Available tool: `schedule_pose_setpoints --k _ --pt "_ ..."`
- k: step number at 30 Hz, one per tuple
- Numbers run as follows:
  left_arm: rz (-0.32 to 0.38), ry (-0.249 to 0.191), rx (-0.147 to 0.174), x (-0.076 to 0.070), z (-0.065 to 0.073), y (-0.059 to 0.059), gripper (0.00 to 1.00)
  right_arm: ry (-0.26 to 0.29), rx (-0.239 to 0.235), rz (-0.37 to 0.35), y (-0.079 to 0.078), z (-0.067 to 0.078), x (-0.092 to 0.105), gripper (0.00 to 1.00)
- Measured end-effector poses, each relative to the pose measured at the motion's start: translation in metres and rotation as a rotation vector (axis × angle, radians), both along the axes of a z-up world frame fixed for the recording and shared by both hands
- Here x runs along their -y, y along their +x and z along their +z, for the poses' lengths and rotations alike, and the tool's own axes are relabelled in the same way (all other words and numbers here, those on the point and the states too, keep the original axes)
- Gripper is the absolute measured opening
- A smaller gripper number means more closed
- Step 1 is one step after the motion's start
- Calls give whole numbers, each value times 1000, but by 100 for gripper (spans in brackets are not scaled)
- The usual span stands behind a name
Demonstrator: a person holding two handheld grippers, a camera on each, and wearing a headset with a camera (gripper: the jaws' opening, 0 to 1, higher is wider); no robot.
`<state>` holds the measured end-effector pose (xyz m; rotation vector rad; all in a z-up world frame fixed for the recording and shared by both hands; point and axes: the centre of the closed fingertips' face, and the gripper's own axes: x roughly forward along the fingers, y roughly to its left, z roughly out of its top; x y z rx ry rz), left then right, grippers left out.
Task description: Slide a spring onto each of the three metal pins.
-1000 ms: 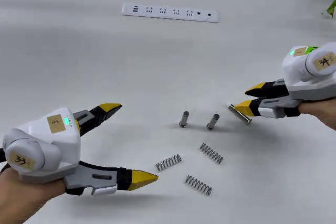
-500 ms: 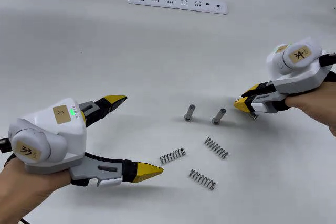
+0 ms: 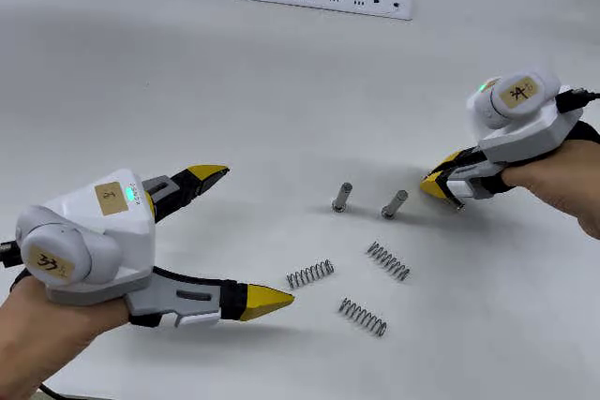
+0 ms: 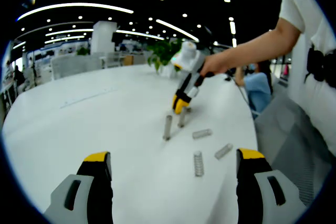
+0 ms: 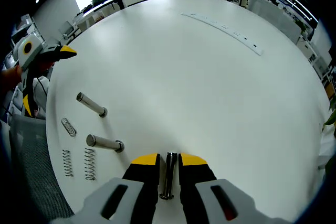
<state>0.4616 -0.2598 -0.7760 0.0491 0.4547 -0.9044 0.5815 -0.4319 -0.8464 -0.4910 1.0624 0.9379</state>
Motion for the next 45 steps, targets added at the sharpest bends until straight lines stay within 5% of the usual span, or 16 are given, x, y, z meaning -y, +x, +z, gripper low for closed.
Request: schedule_pose_setpoints --k 34,45 --pt "13 -15 -4 -1 0 1 100 -30 8 -5 2 0 1 9" --pt "11 -17 -2 0 1 0 100 -2 31 -13 -3 12 0 9"
